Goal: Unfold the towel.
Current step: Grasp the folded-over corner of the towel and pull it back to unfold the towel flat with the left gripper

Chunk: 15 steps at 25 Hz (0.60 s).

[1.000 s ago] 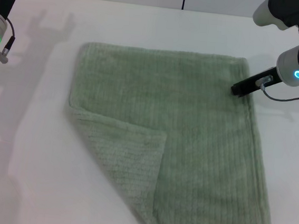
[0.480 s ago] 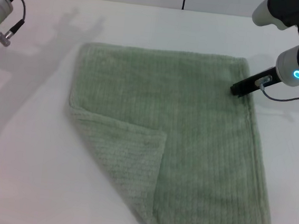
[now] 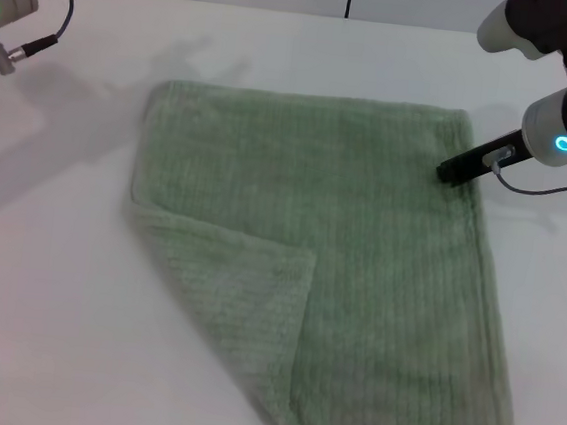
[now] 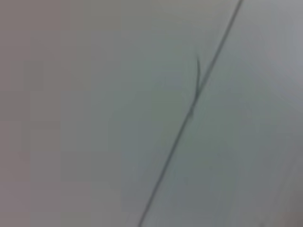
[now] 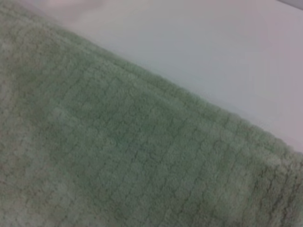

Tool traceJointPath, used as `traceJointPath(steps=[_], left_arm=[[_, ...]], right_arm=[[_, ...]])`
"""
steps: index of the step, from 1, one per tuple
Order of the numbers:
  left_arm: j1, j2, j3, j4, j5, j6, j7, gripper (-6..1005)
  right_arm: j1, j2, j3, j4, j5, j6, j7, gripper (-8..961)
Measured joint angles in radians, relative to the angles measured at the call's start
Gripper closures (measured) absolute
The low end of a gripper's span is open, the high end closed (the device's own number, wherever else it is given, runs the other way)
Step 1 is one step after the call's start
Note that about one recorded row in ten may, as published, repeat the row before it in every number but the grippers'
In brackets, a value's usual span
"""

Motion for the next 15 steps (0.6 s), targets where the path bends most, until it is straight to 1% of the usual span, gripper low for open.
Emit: traceJointPath(steps=[1,2,4,5,6,7,11,13,15], left_arm=[[0.002,0.007,-0.001,0.020,0.046,0.005,-0.047,165],[0.002,0.018,-0.017,0.065,0.161,0.027,-0.137,165],[-0.002,0.020,-0.050,0.100,0.269,0.059,-0.206,165],[-0.002,0.020,-0.050,0.100,0.269,0.059,-0.206,165],[-0.011,0.016,-0.095,0.129,0.378,0.106,-0.267,165],[-0.011,0.016,-0.095,0.129,0.378,0.106,-0.267,165],[-0.042,0.009,-0.156,0.145,0.523,0.215,-0.325,166],[-0.049,0.009,-0.157,0.146,0.548,0.236,-0.331,166],[-0.068,0.006,-0.158,0.148,0.600,0.284,-0.339,166]], right_arm=[[0.001,0.000,0.000,0.000,0.000,0.000,0.000,954],[0.003,0.000,0.000,0.000,0.000,0.000,0.000,954],[0.004,0.000,0.000,0.000,0.000,0.000,0.000,954],[0.004,0.000,0.000,0.000,0.000,0.000,0.000,954],[0.005,0.000,0.000,0.000,0.000,0.000,0.000,954],[0.006,0.000,0.000,0.000,-0.001,0.000,0.000,954],[0.010,0.000,0.000,0.000,-0.003,0.000,0.000,954],[0.010,0.000,0.000,0.000,-0.003,0.000,0.000,954],[0.012,0.000,0.000,0.000,-0.005,0.000,0.000,954]])
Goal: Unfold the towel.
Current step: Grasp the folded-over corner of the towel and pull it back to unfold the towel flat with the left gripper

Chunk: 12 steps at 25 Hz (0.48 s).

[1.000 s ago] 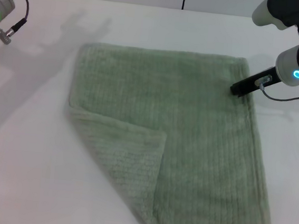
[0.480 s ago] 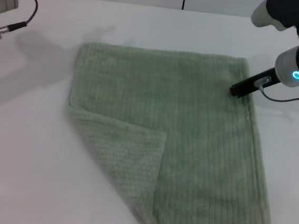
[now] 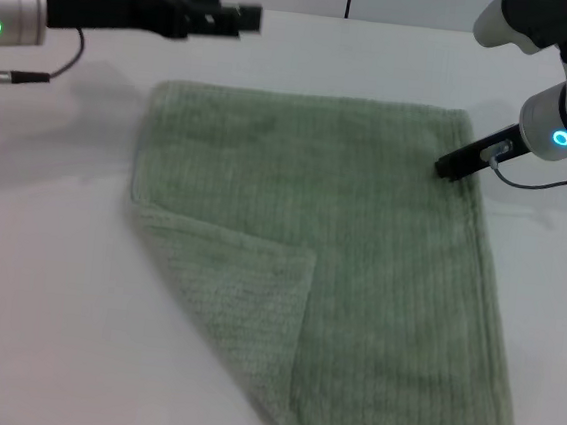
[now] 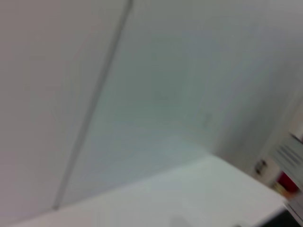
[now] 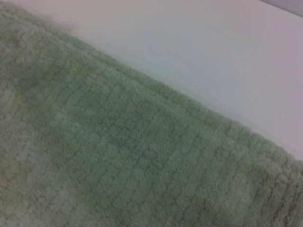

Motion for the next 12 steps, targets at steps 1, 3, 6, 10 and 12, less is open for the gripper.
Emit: traceJointPath(steps=[1,3,6,10,12], left_arm=[[-0.018,-0.006,0.000,0.001,0.047,0.043,-0.001,166],[-0.038,-0.017,0.000,0.002,0.099,0.084,-0.001,165],[-0.058,-0.035,-0.001,0.003,0.152,0.119,0.002,165],[-0.063,-0.047,0.001,0.003,0.173,0.130,0.008,165],[-0.065,-0.050,0.007,0.003,0.175,0.132,0.008,165]], right_arm=[[0.001,0.000,0.000,0.000,-0.001,0.000,0.000,954],[0.002,0.001,0.000,0.000,-0.001,0.000,0.000,954],[0.002,0.001,0.000,0.000,-0.002,0.000,0.000,954],[0.002,0.001,0.000,0.000,-0.002,0.000,0.000,954],[0.002,0.001,-0.001,0.000,-0.002,-0.001,0.000,954]])
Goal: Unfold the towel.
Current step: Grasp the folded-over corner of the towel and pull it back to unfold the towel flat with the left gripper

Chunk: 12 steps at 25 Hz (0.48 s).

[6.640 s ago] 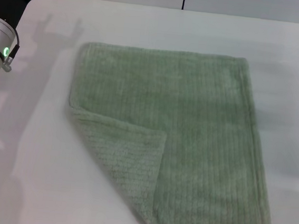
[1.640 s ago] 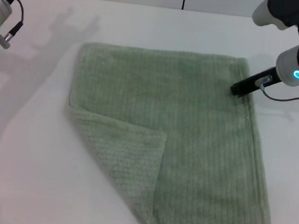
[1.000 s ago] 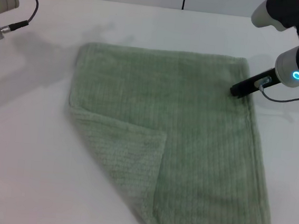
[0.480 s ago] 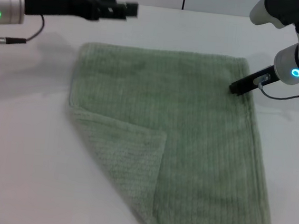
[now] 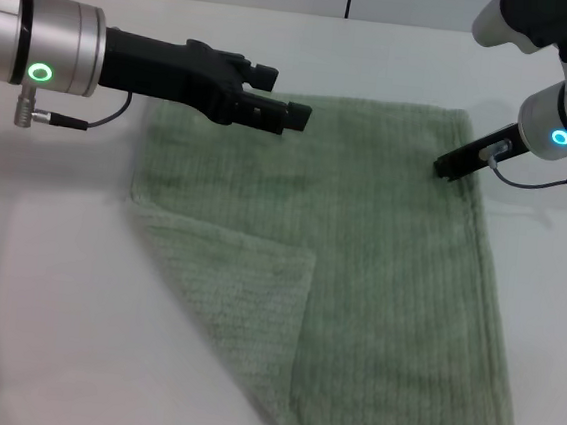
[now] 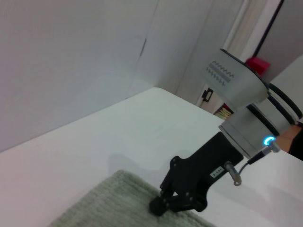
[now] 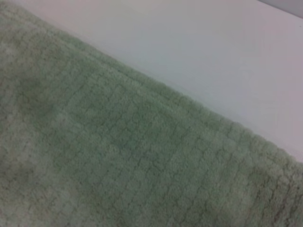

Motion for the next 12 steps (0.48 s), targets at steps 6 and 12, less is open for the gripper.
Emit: traceJointPath(steps=[6,12], left_arm=[[-0.018,-0.014,0.005,-0.002,0.033,0.045,-0.005,166],[-0.059,-0.056,0.005,-0.011,0.155,0.094,-0.013,166]], right_arm=[[0.000,0.000,-0.004,0.000,0.000,-0.004,0.000,954],[0.003,0.000,-0.006,0.004,0.000,-0.008,0.000,954]])
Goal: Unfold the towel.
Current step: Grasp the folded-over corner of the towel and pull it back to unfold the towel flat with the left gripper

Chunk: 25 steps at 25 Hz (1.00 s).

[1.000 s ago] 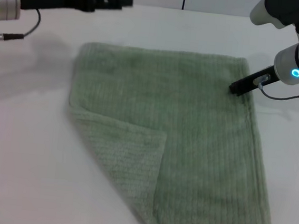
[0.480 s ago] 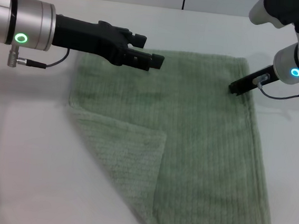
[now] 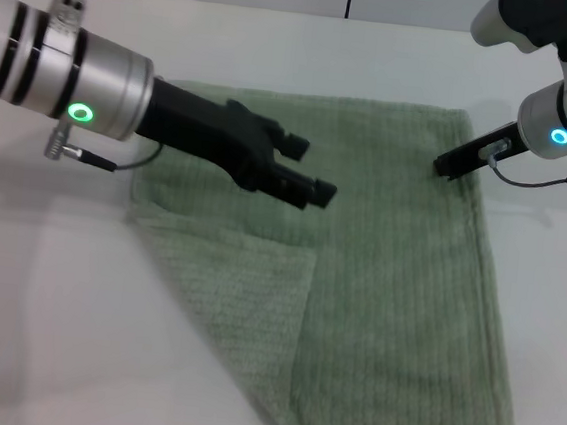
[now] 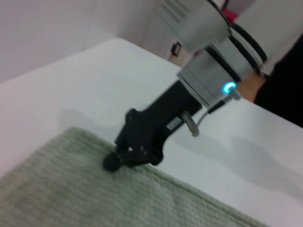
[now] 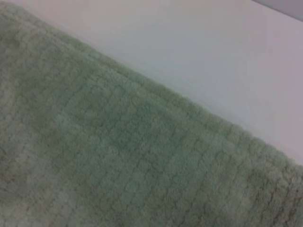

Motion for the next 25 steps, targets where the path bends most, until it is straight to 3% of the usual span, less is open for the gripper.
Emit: traceJointPath(steps=[4,18,20,25], left_arm=[[-0.013,-0.017,0.000,-0.002,0.039,0.009,0.000,165],[-0.033,-0.028,0.032,-0.031,0.056,-0.014,0.004,167],[-0.058,-0.032,0.079,-0.107,0.056,-0.052,0.012,167],[-0.059,-0.033,0.133,-0.121,0.049,-0.103,0.014,168]], right_arm=[[0.002,0.000,-0.001,0.004,0.000,-0.003,0.000,954],[0.009,0.000,-0.001,0.006,0.000,-0.003,0.000,954],[0.011,0.000,-0.001,0.006,0.000,-0.003,0.000,954],[0.012,0.000,-0.003,0.006,0.000,-0.003,0.000,954]])
